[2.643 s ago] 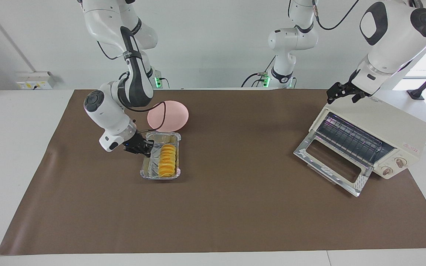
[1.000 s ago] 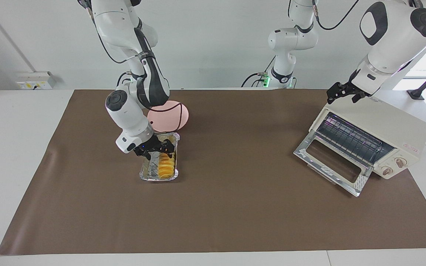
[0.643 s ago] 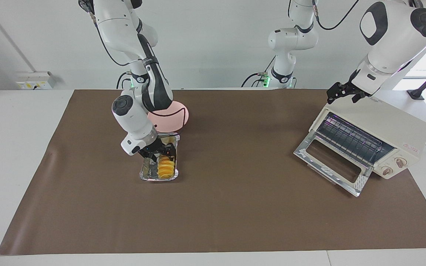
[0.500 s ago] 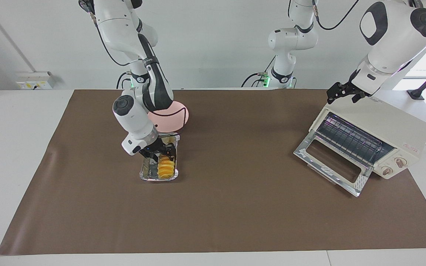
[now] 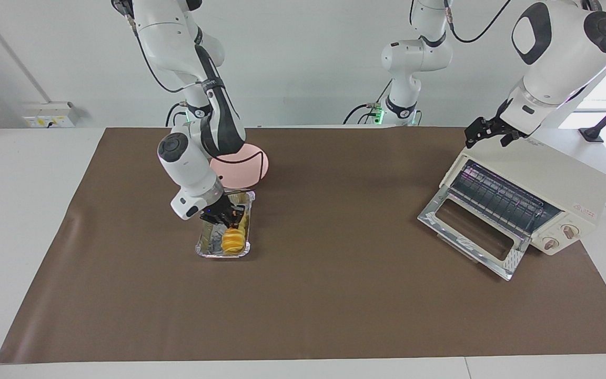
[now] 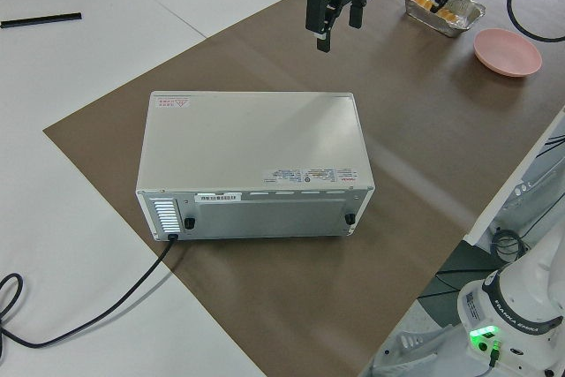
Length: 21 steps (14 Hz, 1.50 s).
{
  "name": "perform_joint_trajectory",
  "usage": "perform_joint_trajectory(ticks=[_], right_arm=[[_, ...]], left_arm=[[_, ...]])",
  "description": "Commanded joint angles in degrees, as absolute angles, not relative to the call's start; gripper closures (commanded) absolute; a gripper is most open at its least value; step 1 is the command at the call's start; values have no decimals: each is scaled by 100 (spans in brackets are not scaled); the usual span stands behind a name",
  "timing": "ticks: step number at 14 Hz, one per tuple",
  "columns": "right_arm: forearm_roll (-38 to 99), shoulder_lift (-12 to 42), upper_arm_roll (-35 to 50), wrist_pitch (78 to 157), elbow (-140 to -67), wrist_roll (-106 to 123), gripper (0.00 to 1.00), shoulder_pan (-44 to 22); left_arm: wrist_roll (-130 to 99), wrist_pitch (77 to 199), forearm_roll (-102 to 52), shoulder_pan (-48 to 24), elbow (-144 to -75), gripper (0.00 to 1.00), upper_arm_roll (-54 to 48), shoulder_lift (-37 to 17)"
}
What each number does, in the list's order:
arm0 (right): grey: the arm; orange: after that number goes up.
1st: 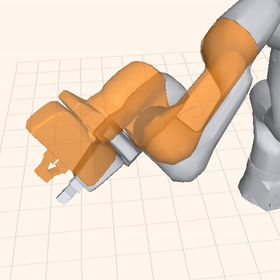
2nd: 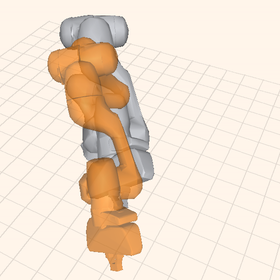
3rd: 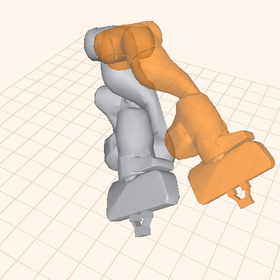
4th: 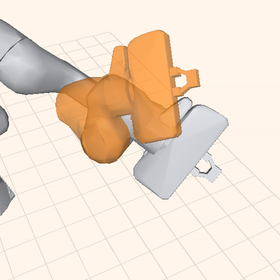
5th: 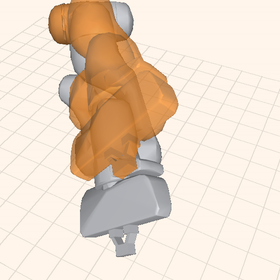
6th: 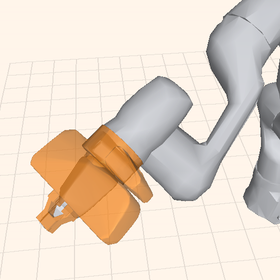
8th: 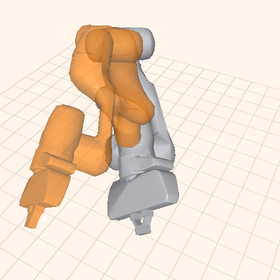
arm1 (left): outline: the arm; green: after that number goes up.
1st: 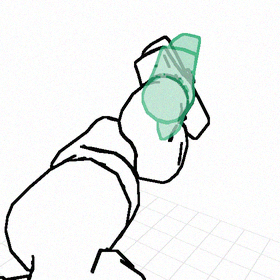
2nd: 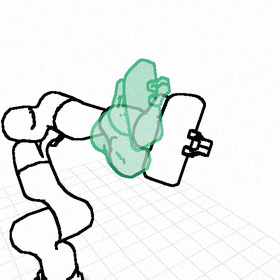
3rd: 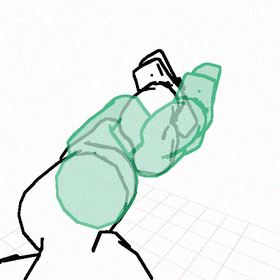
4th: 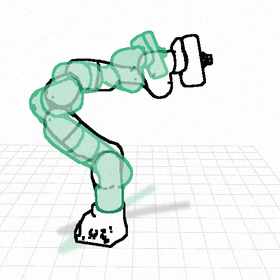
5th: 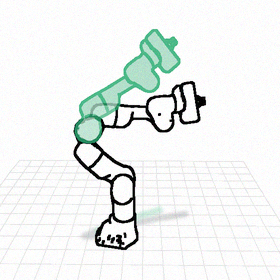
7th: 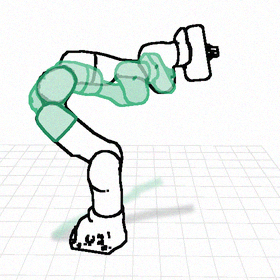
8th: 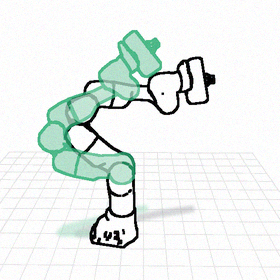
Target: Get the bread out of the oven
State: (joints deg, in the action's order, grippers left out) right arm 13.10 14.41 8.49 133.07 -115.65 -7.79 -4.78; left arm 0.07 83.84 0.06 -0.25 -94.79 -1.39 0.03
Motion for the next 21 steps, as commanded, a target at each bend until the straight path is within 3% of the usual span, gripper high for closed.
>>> perform_joint_trajectory(ticks=[1, 6, 10, 12, 16, 21], right_arm=[[1310, 714, 879, 12475, -11558, -826, 100, -387], [1301, -507, 896, 10944, -12091, -1072, 100, -466], [1301, -1343, 923, 11038, -13488, -1116, 100, -799], [1301, -1624, 923, 11476, -14120, -1107, 100, -984], [1301, -1626, 932, 12477, -14887, -1107, 100, -1221], [1310, -1336, 932, 12972, -15003, -1134, 100, -1336]], left_arm=[[9, 8455, 105, 0, -9545, 0, -149, 114], [9, 8455, 105, 0, -9545, 0, -149, 114], [9, 8455, 105, 0, -9545, 0, -149, 114], [9, 8455, 105, 0, -9545, 0, -149, 114], [9, 8455, 105, 0, -9545, 0, -149, 114], [9, 8455, 105, 0, -9545, 0, -149, 114]])
